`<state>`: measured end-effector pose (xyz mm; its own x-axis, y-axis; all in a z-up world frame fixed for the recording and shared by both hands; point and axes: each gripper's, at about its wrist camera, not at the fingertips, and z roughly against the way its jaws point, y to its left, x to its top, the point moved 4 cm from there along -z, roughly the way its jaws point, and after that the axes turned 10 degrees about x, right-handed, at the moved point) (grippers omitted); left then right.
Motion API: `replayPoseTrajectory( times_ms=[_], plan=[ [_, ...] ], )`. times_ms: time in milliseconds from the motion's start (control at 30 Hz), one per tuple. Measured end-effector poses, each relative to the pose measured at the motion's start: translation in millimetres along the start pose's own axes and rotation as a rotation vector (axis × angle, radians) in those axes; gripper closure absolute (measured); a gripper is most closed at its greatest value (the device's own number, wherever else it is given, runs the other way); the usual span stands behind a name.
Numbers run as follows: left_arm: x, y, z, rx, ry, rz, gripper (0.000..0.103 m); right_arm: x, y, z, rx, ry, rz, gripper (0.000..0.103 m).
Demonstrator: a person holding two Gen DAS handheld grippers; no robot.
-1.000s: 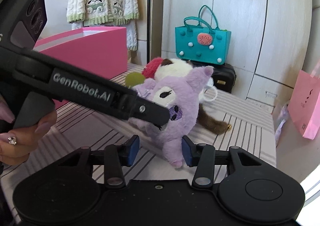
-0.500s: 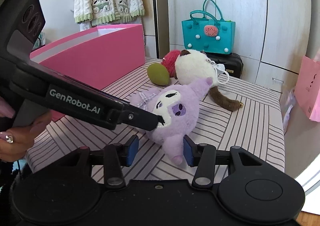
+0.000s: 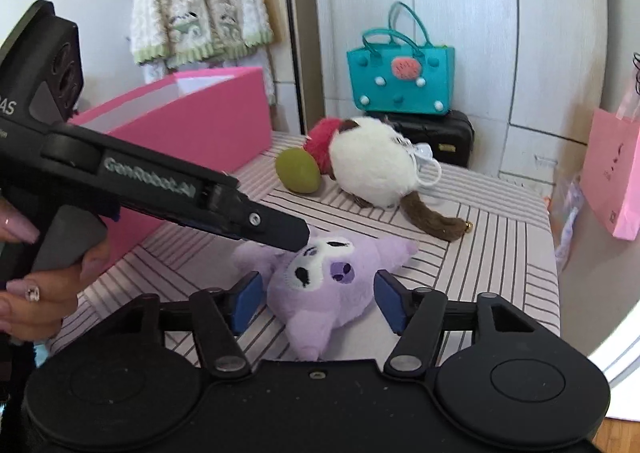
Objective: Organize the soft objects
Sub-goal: 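Close both grippers on the purple plush from either side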
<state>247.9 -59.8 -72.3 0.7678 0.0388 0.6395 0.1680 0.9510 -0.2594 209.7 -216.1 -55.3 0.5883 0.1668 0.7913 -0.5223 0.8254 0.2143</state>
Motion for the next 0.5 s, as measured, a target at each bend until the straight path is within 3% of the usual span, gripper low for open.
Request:
replayPoseTrajectory(
  times_ms=[233,333,500],
  plan=[
    [-0.5,8.6,-12.1,-0.039,0.012,0.076,0.039,-7.8,-4.7,-12.9,0.004,0.032,-0.052,0.036],
    [-4.4,5.7,-10.3,-0.051,0.001,0.068,0.046,-12.3,-3.9,-14.3,0.006,0.044,-0.047,0.044],
    [-7.3,-1.5,-1.9,-0.066,-0.034,0.021,0.052,-12.2,2.3,-12.2,-0.019,0.053,-0.014,0.045]
  ],
)
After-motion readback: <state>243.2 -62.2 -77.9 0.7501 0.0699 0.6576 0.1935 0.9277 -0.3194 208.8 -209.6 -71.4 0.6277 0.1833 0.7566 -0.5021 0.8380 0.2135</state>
